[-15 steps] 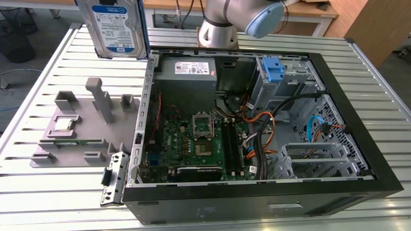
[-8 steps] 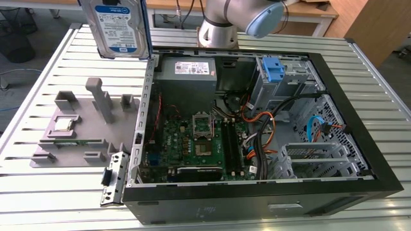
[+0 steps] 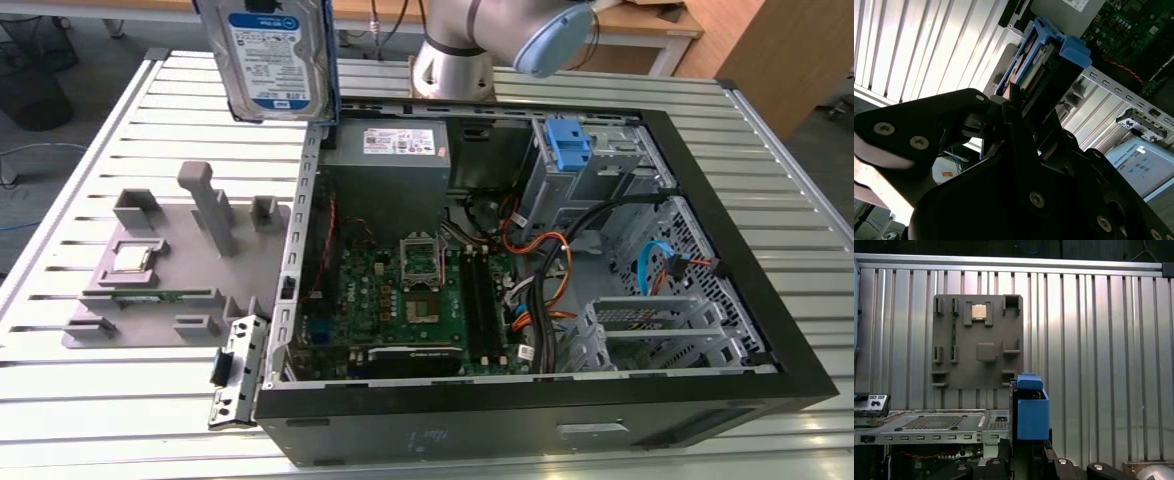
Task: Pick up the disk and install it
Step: 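Pick up the disk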
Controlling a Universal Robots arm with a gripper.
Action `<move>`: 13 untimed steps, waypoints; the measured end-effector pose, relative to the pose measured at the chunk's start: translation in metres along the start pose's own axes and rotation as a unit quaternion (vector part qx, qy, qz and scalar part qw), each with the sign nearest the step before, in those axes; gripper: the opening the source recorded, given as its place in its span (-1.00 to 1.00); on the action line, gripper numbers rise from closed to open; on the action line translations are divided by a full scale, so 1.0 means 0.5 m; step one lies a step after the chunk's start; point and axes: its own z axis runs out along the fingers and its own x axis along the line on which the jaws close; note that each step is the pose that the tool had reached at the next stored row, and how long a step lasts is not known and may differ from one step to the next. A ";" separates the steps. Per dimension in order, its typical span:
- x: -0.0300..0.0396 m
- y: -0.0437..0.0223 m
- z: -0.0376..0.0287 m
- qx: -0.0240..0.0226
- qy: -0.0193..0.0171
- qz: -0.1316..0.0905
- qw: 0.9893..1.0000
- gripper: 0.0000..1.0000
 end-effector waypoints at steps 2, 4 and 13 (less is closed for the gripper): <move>0.000 -0.013 0.000 0.000 0.000 0.000 1.000 -0.30; 0.000 -0.026 -0.001 0.000 0.000 0.000 1.000 -0.30; -0.001 -0.080 -0.003 0.000 0.000 0.000 1.000 -0.30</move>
